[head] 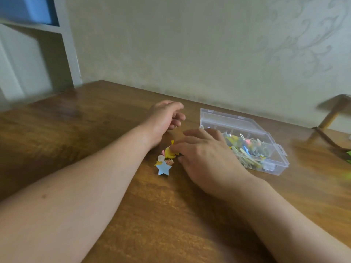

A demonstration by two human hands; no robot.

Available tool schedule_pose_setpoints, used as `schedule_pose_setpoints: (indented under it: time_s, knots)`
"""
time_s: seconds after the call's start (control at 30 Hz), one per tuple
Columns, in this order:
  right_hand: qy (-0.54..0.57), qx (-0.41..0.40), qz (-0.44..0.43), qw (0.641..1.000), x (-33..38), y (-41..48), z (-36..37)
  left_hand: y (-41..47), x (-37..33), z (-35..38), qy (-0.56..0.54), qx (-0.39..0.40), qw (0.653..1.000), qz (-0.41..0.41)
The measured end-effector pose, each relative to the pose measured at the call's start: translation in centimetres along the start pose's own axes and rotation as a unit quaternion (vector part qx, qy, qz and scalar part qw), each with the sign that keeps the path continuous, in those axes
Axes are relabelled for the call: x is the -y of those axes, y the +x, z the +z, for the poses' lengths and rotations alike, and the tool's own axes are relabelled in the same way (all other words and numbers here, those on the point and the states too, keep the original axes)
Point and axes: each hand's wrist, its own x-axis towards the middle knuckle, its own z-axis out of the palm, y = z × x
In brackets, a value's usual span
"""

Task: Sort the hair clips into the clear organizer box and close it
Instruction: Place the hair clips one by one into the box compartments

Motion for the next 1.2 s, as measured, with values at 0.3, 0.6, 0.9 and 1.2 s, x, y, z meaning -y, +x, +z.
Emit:
schedule_pose_setpoints:
  time_s: [0.3,0.6,0.9,1.2]
  knots:
    - [-0.029,-0.035,-0.023,0.999,0.3,-0.1,-0.3,-0.2,0.0,0.4,0.014,0.010,1.000,0.011]
    - [-0.011,-0.103,-0.027,0.994,0.3,-0.2,-0.4,0.0,0.3,0.4,0.015,0.013,1.000,0.019]
    - [0.163,-0.163,0.279,0.932,-7.7,-2.5,-4.2,-0.4,0.1,0.4,0.018,0.013,1.000,0.008]
    - [0.062,-0.080,0.226,0.969,-8.6,-3.4,-3.1,-0.2,0.6,0.1,0.043,0.025,0.999,0.020]
